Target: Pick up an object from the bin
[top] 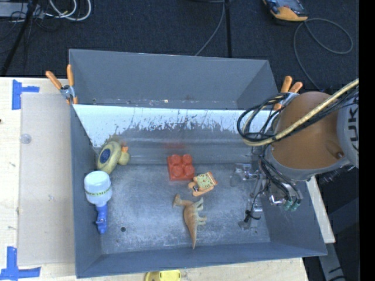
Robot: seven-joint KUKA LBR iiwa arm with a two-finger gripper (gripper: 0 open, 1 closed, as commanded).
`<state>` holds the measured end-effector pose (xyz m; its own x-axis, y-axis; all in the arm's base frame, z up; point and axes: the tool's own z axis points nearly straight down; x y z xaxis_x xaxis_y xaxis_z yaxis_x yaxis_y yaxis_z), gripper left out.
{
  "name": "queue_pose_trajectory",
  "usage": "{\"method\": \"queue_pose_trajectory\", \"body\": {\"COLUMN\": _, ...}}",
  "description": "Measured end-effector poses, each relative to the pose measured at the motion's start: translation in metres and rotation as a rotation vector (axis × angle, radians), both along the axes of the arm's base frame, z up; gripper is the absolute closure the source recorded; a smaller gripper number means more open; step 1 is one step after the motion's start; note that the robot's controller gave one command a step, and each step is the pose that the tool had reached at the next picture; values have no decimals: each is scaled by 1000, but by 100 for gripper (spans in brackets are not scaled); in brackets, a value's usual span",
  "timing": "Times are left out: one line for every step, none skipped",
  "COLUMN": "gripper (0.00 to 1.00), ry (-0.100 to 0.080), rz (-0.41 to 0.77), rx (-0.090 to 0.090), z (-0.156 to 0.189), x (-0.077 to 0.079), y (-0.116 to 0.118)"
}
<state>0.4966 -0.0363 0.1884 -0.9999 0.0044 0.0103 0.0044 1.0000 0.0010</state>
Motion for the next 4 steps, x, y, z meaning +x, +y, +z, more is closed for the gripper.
{"method": "queue_pose_trajectory", "body": {"gripper": 0, "ry": -8, "rz": 1, "rx": -1, "z": 4, "x": 2, "y": 0}}
{"method": "queue_pose_trajectory", "body": {"gripper": 0, "ry": -12, "rz": -22, "rx": -3, "z": -31, "x": 27, "y": 37}}
{"method": "queue_pose_trajectory", "body": {"gripper": 0, "ry": 0, "rz": 56, "rx": 2, "z": -56, "x": 54, "y": 69}}
{"method": "queue_pose_trajectory", "body": {"gripper": 100, "ry": -8, "rz": 106, "rx": 0, "z": -101, "x": 43, "y": 61}}
